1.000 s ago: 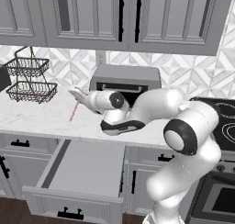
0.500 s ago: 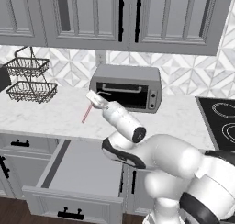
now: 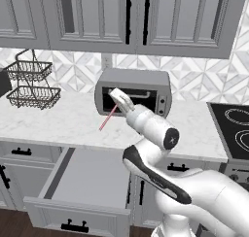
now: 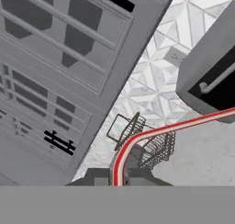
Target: Take a straw from the drawer in front and place it inside the glass cup on the dining counter.
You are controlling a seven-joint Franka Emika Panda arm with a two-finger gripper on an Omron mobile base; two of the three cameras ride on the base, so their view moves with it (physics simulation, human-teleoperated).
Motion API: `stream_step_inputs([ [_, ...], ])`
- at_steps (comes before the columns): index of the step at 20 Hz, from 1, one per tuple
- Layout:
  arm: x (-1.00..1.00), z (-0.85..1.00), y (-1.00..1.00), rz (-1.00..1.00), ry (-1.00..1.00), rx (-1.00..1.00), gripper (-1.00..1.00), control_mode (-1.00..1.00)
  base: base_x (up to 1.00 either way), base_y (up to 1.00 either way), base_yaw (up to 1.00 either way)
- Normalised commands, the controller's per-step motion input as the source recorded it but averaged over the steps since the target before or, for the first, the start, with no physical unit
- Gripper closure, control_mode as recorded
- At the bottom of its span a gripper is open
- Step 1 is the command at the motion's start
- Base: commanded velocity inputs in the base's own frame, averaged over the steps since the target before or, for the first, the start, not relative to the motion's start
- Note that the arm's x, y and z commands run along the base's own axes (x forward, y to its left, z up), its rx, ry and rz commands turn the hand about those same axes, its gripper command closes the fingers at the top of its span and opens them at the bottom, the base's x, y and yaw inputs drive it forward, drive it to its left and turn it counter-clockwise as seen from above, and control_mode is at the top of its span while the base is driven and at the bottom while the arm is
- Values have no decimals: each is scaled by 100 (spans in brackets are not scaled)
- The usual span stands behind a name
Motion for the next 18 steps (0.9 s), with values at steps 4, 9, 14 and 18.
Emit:
stream_step_inputs([
  [4, -43, 10, -59, -4, 45, -17, 100, -100, 0, 0, 0],
  [9, -56, -43, -47, -8, 29, -40, 100, -100, 0, 0, 0],
  [14, -8, -30, -41, -15, 23, -29, 100, -100, 0, 0, 0],
  [18, 0, -66, -68, -17, 4, -5, 100, -100, 0, 0, 0],
])
